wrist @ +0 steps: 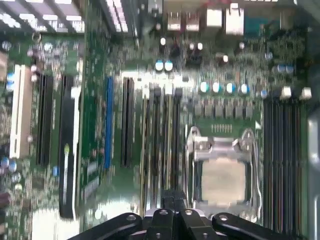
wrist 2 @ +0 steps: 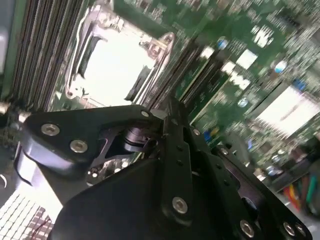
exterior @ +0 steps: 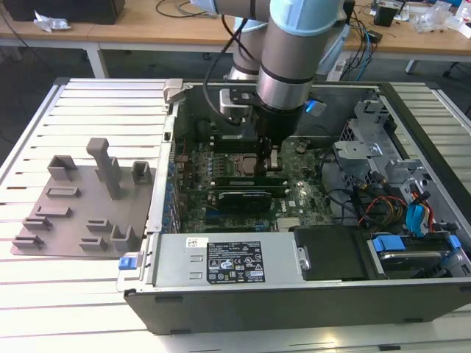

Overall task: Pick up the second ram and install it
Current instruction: 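Press down the second ram until it locks into place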

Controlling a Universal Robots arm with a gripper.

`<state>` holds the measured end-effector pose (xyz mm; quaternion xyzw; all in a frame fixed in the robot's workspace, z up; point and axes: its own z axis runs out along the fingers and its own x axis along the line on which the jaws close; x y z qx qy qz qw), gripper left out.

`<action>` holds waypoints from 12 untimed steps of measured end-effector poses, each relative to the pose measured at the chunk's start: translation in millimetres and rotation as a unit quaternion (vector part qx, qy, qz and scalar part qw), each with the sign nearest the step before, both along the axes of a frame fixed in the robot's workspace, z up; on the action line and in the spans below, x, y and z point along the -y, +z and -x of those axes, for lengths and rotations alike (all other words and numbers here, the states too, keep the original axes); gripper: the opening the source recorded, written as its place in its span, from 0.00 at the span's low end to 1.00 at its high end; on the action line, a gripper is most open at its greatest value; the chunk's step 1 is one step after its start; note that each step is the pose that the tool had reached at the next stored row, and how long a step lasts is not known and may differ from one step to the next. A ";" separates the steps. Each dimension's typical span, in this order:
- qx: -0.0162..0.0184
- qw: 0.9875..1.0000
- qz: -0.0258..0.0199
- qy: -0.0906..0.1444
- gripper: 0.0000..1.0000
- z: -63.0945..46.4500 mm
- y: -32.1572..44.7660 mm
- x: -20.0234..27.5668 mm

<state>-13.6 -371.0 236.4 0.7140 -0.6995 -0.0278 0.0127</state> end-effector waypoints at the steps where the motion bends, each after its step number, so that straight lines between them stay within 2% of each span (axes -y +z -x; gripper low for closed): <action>1: 0.001 1.000 0.000 0.000 0.10 11.7 -0.3 0.0; 3: 0.001 1.000 0.000 0.000 0.10 32.4 -0.7 0.2; 6: 0.002 1.000 0.000 0.000 0.10 46.6 -2.6 0.3; 8: 0.002 1.000 0.000 0.000 0.10 52.5 -4.9 0.4; 12: 0.002 1.000 0.000 0.000 0.10 52.4 -8.8 0.4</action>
